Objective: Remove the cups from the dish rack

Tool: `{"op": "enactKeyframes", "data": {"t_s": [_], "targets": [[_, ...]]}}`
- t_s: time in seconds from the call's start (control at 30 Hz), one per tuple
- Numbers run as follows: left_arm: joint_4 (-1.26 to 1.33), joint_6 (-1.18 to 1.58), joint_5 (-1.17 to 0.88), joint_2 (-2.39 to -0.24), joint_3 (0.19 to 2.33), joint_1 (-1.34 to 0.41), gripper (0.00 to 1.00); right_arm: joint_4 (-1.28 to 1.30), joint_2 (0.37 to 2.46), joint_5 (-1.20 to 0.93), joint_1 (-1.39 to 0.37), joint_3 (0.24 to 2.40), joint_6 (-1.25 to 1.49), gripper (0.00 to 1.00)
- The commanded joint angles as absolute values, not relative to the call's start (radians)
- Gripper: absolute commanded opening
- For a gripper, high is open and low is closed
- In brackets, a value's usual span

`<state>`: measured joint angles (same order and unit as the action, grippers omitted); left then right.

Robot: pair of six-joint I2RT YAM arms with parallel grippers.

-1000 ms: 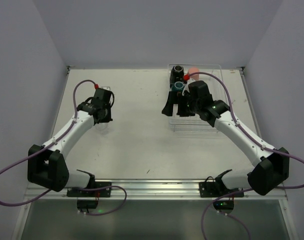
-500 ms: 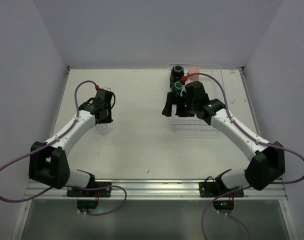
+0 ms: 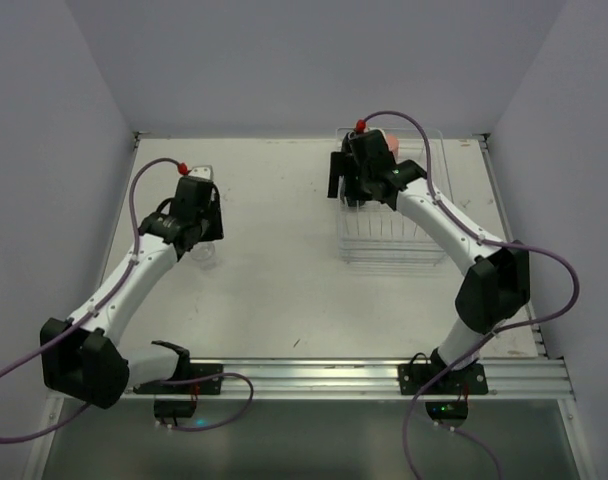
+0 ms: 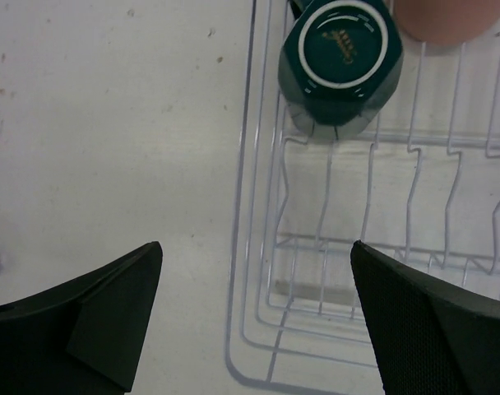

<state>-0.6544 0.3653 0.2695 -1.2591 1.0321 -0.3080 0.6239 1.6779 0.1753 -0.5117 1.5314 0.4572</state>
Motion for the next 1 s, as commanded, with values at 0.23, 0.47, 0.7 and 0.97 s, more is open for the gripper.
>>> {"op": "enactKeyframes", "data": {"t_s": [0.23,0.47,0.7,0.97], "targets": [[-0.385,0.388,-0.093,-1.002,0.963,-0.311,0.55,0.649,1.893,0.4,-0.466,1.743,0.371,0.99],[-0.351,0.379,-0.152,-1.014,0.945,-0.311,0.56,0.644,1.986,0.393,-0.449,1.838,0.334,0.99],[-0.324,0.38,-0.186,-1.016,0.934,-0.31,0.56,0.643,2.075,0.316,-0.417,1.911,0.318,0.99],[-0.319,0.367,-0.192,-1.025,0.946,-0.311,0.56,0.649,2.166,0.292,-0.391,1.993,0.307,0.99]]}}
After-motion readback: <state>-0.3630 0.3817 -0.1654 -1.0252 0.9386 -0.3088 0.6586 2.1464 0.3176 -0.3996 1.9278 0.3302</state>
